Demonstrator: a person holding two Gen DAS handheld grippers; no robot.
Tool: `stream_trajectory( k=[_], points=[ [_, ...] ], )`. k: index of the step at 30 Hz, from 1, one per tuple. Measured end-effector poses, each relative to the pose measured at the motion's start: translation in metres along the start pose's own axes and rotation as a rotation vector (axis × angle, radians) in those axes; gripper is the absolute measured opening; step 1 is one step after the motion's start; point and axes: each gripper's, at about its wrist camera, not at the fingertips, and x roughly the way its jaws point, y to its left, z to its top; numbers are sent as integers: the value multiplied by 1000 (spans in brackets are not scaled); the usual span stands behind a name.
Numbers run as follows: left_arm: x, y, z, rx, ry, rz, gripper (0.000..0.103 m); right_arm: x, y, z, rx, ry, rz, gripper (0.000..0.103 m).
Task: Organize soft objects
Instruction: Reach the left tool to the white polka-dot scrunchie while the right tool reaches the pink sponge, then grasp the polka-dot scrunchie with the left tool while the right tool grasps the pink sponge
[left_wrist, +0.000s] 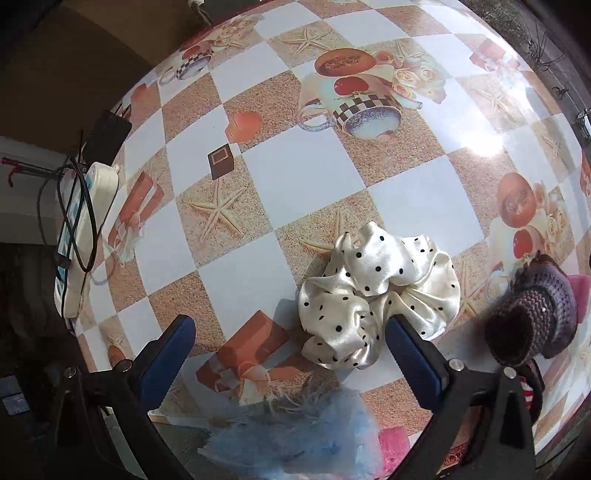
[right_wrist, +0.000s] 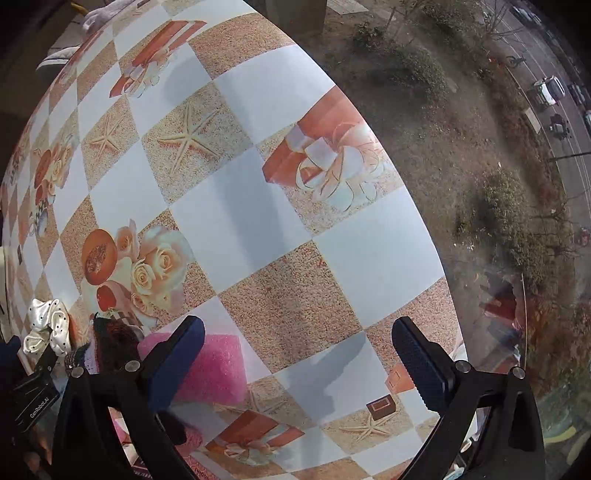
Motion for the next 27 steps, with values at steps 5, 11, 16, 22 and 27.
stream_trajectory(
  k=[5,11,16,22,27],
  points=[
    [-7,10,0,-51,8,-108,103,-2,-7,-17,-29,31,83,102],
    [9,-3,-4,-87,71,-149,103,13,33,-39,-6,80,139,102],
    [21,-4,-3,-132,99,-171,103,16,71,-43,-45,58,34,102],
    [33,-8,1,-147,108,-178,103,23,83,-44,-66,33,-46,102],
    [45,-3,-4,-171,109,-214,103,30,90,-57,-47,20,-29,103]
  ],
)
